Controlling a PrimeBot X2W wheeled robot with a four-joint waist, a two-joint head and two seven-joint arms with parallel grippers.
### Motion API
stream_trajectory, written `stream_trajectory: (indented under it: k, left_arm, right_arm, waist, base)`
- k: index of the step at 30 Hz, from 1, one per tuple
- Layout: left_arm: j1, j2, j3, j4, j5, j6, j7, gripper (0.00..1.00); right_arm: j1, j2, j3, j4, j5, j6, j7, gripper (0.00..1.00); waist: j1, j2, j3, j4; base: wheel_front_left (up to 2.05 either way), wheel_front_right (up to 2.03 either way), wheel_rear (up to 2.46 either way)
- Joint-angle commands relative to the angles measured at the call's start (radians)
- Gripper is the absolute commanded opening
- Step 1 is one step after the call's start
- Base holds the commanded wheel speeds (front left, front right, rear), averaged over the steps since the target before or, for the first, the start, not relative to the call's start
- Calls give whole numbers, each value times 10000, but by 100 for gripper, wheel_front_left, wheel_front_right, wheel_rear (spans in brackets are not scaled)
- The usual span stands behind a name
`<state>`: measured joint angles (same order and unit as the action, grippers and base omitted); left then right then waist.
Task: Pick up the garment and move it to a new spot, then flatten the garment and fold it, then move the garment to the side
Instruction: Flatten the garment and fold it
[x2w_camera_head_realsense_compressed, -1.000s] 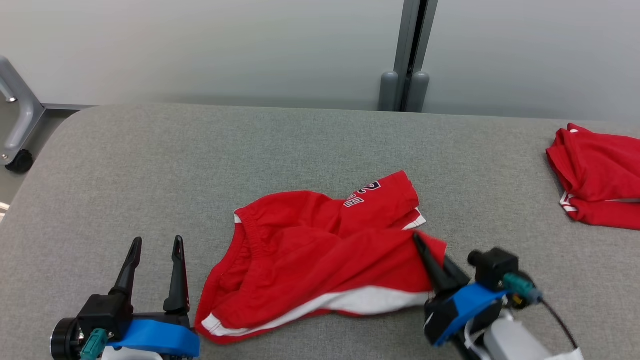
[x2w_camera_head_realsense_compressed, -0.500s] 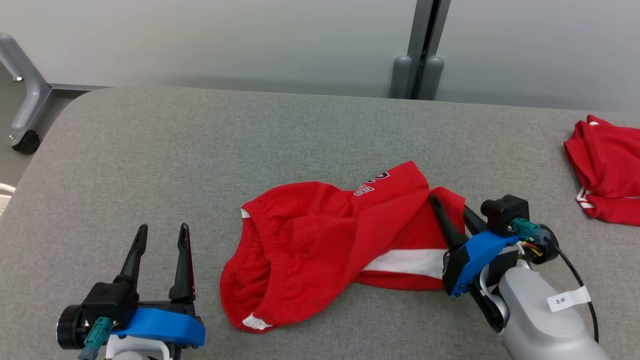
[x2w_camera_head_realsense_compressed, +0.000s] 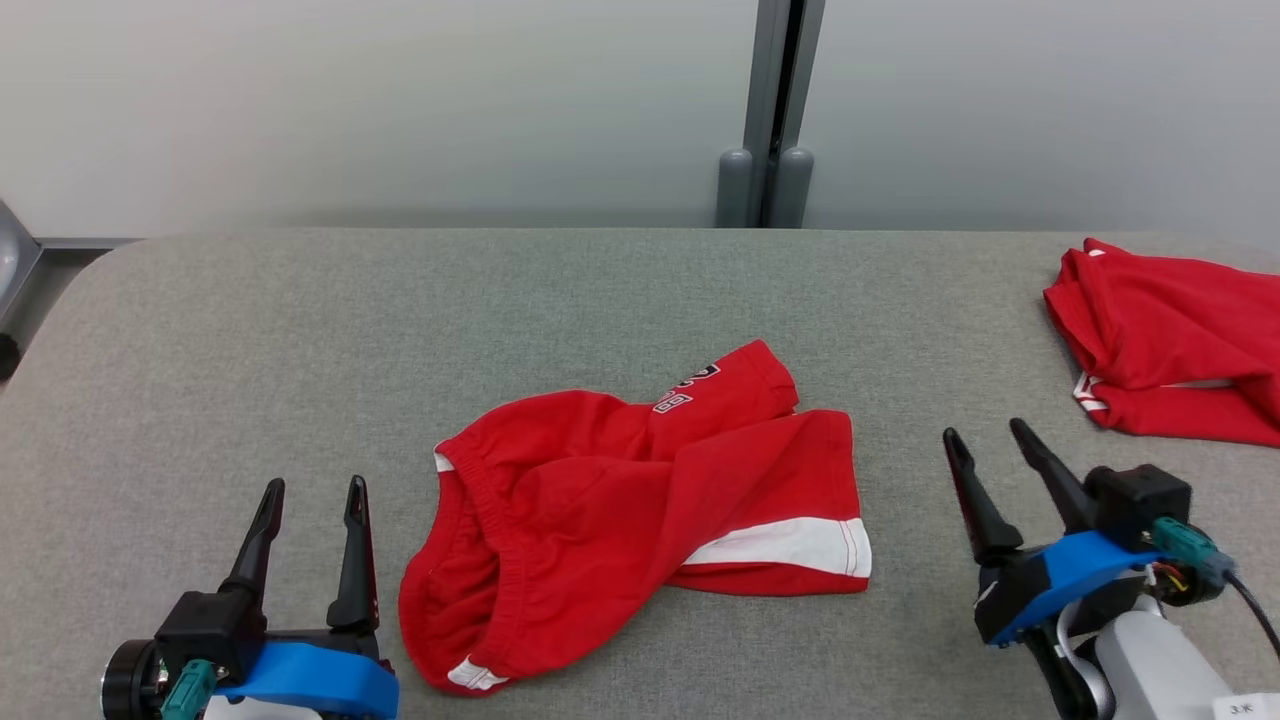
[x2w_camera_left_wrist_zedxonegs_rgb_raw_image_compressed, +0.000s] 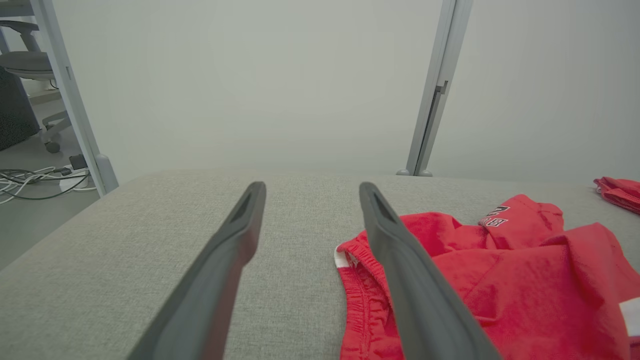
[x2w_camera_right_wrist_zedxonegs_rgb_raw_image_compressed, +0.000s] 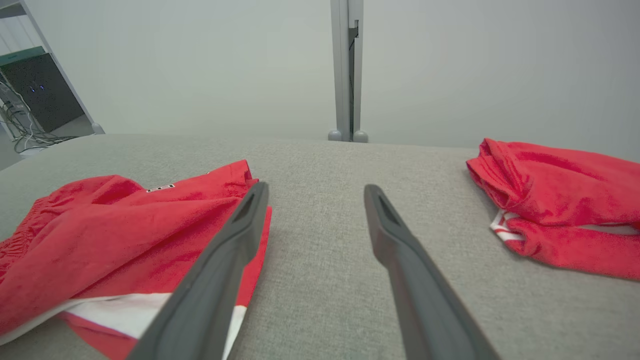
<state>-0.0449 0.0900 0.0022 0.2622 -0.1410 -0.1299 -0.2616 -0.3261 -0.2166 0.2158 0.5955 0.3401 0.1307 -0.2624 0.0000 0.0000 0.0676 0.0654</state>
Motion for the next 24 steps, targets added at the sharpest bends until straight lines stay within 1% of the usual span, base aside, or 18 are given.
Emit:
stream_trajectory:
  k: [1,4,7,13,18,24]
  left_arm:
    - [67,48,36,-26,30,-10,-44,100]
    - [201,34,59,-37,77,-10,-44,100]
    - [296,33,38,-34,106,-10,-44,100]
    - [474,86,4,-45,206,-10,-44,100]
    - [592,147,-6,-50,243,-10,-44,100]
    - [656,153,2,-67,274,-10,-44,100]
  right_arm:
    - [229,-55,-220,-292,-116,1,-30,100]
    - [765,76,-942,-1273,-366,1,-30,100]
    - [1334,282,-1432,-2188,-656,1,-29,100]
    - [2434,819,-1797,-3482,-1215,1,-29,100]
    - [3172,1217,-1937,-3908,-1569,1,-29,100]
    - [3686,1505,-1907,-3861,-1738,1,-29,100]
  waist:
    - [0,0,-111,-113]
    - [0,0,-260,-241]
    - [0,0,-423,-314]
    - [0,0,-653,-337]
    - [0,0,-759,-300]
    - [0,0,-808,-282]
  base:
    - [0,0,0]
    - [0,0,0]
    - [0,0,0]
    - [0,0,0]
    - [0,0,0]
    - [0,0,0]
